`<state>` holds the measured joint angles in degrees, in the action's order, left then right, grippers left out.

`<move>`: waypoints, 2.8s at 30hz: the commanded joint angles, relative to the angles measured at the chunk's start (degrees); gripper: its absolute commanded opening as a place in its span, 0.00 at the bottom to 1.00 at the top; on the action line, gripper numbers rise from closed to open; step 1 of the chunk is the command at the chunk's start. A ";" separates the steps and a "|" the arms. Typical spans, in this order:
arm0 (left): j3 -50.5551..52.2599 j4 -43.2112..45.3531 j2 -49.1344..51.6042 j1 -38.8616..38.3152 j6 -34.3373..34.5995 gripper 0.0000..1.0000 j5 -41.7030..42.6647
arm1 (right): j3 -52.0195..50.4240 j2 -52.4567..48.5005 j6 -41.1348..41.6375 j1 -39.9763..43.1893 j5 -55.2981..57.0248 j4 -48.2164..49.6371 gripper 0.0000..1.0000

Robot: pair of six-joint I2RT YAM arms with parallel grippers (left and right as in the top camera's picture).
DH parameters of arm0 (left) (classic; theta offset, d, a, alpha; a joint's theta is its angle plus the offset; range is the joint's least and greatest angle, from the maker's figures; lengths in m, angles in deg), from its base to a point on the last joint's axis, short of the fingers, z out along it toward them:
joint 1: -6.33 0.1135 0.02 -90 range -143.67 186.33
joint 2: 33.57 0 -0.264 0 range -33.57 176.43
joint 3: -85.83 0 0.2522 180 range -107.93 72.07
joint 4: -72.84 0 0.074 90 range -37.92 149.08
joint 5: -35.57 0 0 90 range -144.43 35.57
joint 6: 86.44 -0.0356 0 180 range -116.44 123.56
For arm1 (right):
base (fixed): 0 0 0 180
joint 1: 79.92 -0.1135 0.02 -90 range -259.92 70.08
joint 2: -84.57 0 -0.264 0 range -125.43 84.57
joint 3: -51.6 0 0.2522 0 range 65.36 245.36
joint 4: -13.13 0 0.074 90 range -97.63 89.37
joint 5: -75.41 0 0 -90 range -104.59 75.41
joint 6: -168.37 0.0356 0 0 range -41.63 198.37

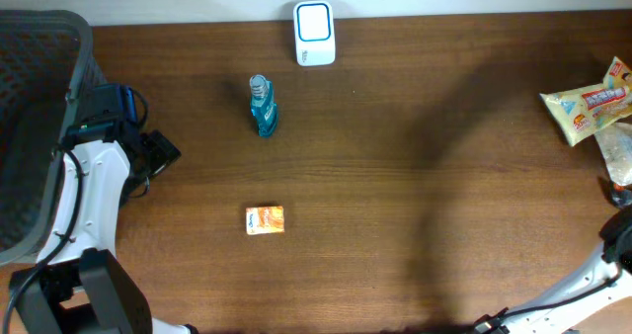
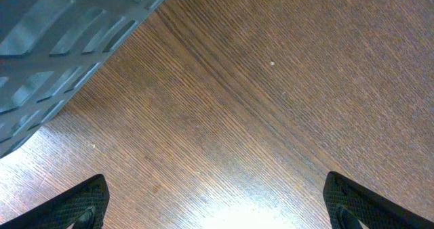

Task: Scan the item barcode
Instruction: 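Carry the silver packet right and drop it on the right pile, then move the right gripper left and down to the orange snack box, then grasp the orange snack box with the right gripper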

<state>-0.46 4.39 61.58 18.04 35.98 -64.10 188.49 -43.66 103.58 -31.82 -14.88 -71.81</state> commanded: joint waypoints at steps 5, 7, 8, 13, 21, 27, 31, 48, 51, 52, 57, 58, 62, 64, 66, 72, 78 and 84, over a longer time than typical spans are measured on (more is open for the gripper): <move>0.35 -0.11 0.52 0.46 0.15 0.99 -0.22 | 2.14 12.28 -13.84 -16.61 -22.34 -2.51 0.97; 0.35 -0.11 0.52 0.46 0.13 0.99 -0.22 | 1.86 11.91 -16.11 -22.53 -23.04 -2.58 0.98; 0.35 -0.11 0.52 0.46 0.15 0.99 -0.22 | 1.68 11.47 -16.28 -26.40 -23.06 -2.58 1.00; 0.35 -0.11 0.52 0.46 0.13 0.99 -0.22 | 1.55 10.62 -19.26 -37.99 -23.06 -1.79 0.99; 0.35 -0.09 0.52 0.46 0.15 0.99 -0.22 | 1.53 10.47 -40.41 -55.43 -23.06 -1.09 0.99; 0.35 -0.11 0.52 0.46 0.13 0.99 -0.22 | -0.31 9.86 -53.62 -63.80 -23.04 -2.10 0.99; 0.35 -0.11 0.52 0.46 0.13 0.99 -0.22 | -0.31 9.84 -49.66 -67.14 -23.34 -2.84 0.99; 0.35 -0.09 0.52 0.46 0.13 0.99 -0.22 | -16.61 9.75 -55.84 -94.77 -12.44 2.01 0.92; 0.35 -0.11 0.52 0.46 0.13 0.99 -0.22 | -19.12 9.73 -55.84 -98.18 -10.08 6.16 0.89; 0.35 -0.11 0.52 0.46 0.13 0.99 -0.22 | -20.09 9.73 -55.84 -98.77 -9.97 7.98 0.88; 0.35 -0.09 0.52 0.46 0.13 0.99 -0.22 | -25.97 9.70 -55.74 -98.82 -10.23 17.62 0.76; 0.35 -0.11 0.52 0.46 0.15 0.99 -0.22 | -26.80 9.70 -54.73 -98.73 -10.19 19.47 0.76; 0.35 -0.11 0.52 0.46 0.13 0.99 -0.22 | -30.82 9.53 -52.02 -98.57 -10.19 27.02 0.75; 0.35 -0.11 0.52 0.46 0.15 0.99 -0.22 | -32.39 9.44 -50.53 -98.16 -10.19 29.46 0.75; 0.35 -0.11 0.52 0.46 0.13 0.99 -0.22 | -34.18 9.05 -49.55 -97.39 -10.45 31.71 0.74; 0.35 -0.11 0.52 0.46 0.13 0.99 -0.22 | -34.58 7.52 -49.51 -94.42 -18.62 29.59 0.73; 0.35 -0.11 0.52 0.46 0.15 0.99 -0.22 | -34.58 7.58 -40.92 -94.20 -21.29 26.38 0.66; 0.35 -0.11 0.52 0.46 0.15 0.99 -0.22 | -34.58 7.63 -40.98 -94.20 -30.71 25.55 0.51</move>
<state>-0.46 4.39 61.58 18.04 35.96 -64.08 154.33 -35.94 61.70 -125.80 -40.22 -46.11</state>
